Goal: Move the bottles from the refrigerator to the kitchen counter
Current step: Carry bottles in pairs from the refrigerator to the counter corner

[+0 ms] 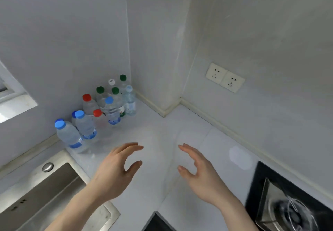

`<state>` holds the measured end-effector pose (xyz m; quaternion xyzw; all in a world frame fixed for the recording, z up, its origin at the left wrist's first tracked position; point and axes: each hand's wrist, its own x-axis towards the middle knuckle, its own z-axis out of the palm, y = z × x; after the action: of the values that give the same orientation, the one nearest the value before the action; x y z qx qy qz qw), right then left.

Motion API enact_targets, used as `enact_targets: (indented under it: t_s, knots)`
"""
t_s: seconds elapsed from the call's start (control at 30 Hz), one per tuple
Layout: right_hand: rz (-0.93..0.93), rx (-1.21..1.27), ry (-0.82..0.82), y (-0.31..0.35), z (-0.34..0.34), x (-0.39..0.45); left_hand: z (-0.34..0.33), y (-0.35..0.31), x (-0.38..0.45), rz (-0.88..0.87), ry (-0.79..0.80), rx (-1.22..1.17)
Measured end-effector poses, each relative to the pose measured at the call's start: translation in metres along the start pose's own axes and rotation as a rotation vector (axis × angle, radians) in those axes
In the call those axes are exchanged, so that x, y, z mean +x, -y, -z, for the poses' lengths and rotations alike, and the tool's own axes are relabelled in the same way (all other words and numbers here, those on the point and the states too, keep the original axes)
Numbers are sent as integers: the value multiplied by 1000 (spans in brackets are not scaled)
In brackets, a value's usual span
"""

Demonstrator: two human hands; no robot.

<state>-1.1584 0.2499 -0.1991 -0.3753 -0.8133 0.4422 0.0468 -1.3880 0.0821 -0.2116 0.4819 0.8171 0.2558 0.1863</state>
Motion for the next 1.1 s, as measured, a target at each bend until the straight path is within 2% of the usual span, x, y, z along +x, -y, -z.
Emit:
enact_targets:
  t_s: [0.33,0.77,0.93,1.1]
  knots:
    - [-180,90,-370,-80,76,-154,-70,-148,3,-369,157,12]
    - [-354,172,-776,-187,139,-437,-198,-380,-128,-816,389,-41]
    - [-426,143,-961,-212,140,-540,-249,-455,-177,-1023,501,-57]
    - [-607,136,-1181,-223,124,-648,-294,-532,-237,-1251,640,-40]
